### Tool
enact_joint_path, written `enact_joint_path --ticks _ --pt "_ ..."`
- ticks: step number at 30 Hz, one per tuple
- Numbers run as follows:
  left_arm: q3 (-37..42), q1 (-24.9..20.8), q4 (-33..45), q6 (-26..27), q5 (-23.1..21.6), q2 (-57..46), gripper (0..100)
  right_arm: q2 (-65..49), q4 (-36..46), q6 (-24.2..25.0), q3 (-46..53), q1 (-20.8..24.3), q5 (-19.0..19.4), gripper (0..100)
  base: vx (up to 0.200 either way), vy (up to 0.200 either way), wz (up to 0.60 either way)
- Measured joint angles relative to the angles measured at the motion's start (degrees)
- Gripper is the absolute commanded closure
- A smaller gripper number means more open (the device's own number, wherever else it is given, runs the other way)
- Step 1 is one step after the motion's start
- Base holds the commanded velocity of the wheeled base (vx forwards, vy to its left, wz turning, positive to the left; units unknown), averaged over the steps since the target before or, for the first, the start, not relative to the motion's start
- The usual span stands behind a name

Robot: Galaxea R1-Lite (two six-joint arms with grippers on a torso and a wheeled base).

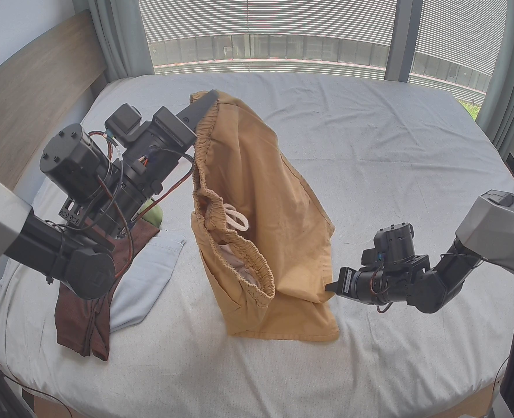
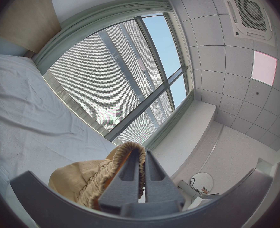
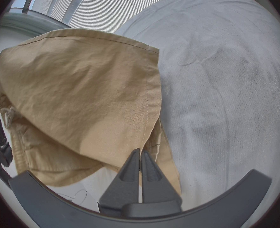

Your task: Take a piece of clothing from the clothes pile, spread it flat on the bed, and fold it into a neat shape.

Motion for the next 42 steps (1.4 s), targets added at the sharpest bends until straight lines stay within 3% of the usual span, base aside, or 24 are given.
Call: enact_joint_path --ticks 13,14,23,34,42 --pt "0.2 2.07 -1.67 -0.09 -0.52 2.93 100 1.12 -2.18 -4.77 5.89 1.32 -0.11 100 0.0 0.0 0.0" --pt "0.22 2.07 -1.89 -0.09 -0.52 3.0 100 1.32 -2.76 -5.03 6.14 1.32 -0.11 0 0.0 0.0 0.0" --pt "0.85 1.9 -2.57 -0.09 -0.59 3.13 100 2.04 -13.35 -3.69 5.53 -1.73 -0.05 0 0.0 0.0 0.0" --pt "1.01 1.13 -2.66 0.46 -0.57 2.93 100 7.55 -14.42 -2.16 -8.74 -6.45 0.28 0 0.0 0.0 0.0" --pt "1.02 0.96 -2.72 1.06 -0.61 2.95 100 14.36 -12.51 -2.0 -17.42 -6.64 0.85 0 0.0 0.0 0.0"
